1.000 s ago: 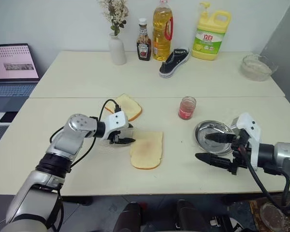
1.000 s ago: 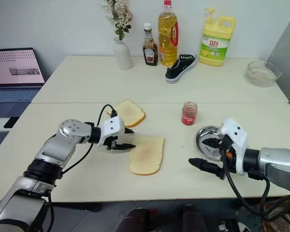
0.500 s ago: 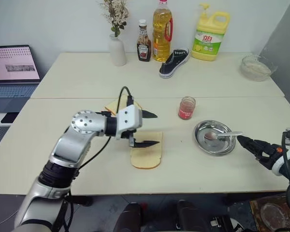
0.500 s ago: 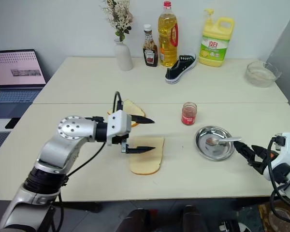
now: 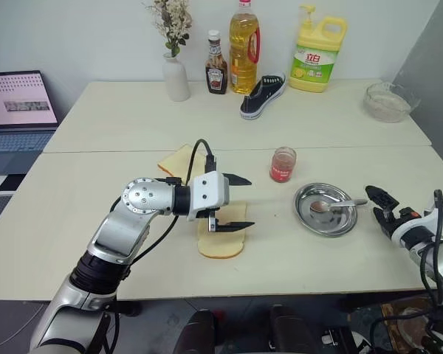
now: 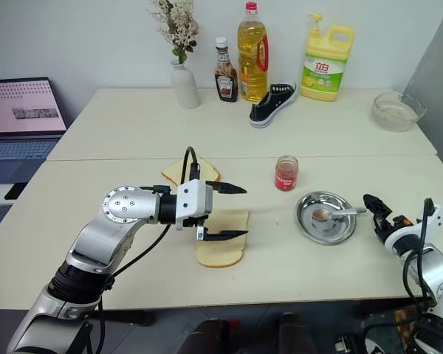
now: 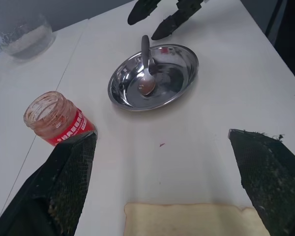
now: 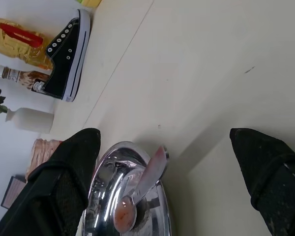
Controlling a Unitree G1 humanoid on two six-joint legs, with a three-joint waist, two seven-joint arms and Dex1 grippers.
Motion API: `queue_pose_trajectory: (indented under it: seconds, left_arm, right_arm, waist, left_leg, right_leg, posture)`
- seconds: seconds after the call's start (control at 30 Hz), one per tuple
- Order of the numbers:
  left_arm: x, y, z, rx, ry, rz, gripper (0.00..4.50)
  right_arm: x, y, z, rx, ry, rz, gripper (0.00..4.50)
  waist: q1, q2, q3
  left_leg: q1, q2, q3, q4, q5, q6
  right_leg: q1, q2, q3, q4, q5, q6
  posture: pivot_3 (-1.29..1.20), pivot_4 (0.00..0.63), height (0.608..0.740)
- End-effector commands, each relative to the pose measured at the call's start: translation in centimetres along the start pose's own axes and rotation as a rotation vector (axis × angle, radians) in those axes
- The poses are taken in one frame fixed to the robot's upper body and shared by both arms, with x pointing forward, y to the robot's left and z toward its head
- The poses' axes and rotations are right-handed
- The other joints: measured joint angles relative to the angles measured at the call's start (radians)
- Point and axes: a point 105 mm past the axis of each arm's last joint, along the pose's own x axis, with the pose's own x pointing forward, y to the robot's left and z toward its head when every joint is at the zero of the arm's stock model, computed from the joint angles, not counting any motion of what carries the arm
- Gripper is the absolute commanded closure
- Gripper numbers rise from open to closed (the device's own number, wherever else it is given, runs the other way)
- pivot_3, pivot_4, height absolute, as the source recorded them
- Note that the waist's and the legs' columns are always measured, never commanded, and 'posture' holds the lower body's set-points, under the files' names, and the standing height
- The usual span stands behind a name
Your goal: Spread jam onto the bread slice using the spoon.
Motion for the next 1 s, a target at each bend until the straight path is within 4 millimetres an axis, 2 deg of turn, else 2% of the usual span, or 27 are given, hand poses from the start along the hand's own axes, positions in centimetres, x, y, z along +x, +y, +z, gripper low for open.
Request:
queue_pose_trajectory:
  seconds: [0.03,0.3,0.9,1.0]
  left_arm:
    - [-0.3,0.5,1.6,0.047,-0.024,0.022,0.01]
    - [-0.1,0.9,1.8,0.055,-0.021,0.036,0.01]
    - [-0.2,0.4,0.2,0.059,-0.013,0.026,0.01]
    - [-0.2,0.4,0.1,0.059,-0.011,0.027,0.00]
  right_arm:
    - [0.3,0.9,0.0,0.003,-0.013,0.039,0.00]
    - [1.2,1.5,-1.0,0.010,0.007,0.069,0.00]
    - [1.6,2.2,-2.0,0.050,0.021,0.111,0.00]
    - [1.5,2.0,-2.0,0.049,0.018,0.102,0.60]
  waist:
    - [-0.001,0.000,0.000]
    - [-0.003,0.000,0.000]
    - [-0.004,0.000,0.000]
    - [-0.004,0.000,0.000]
  left_leg:
    - [0.000,0.000,0.000,0.000,0.000,0.000]
    - [0.000,0.000,0.000,0.000,0.000,0.000]
    - [0.001,0.000,0.001,0.000,0.000,0.000]
    - [0.001,0.000,0.001,0.000,0.000,0.000]
  right_leg:
    - [0.000,0.000,0.000,0.000,0.000,0.000]
    - [0.000,0.001,0.000,0.000,0.000,0.000]
    - [0.000,0.002,0.001,0.000,0.000,0.000]
    - [0.000,0.002,0.001,0.000,0.000,0.000]
  posture:
    - [0.00,0.150,0.740]
    - [0.00,0.150,0.740]
    - [0.00,0.150,0.740]
    - [0.00,0.150,0.740]
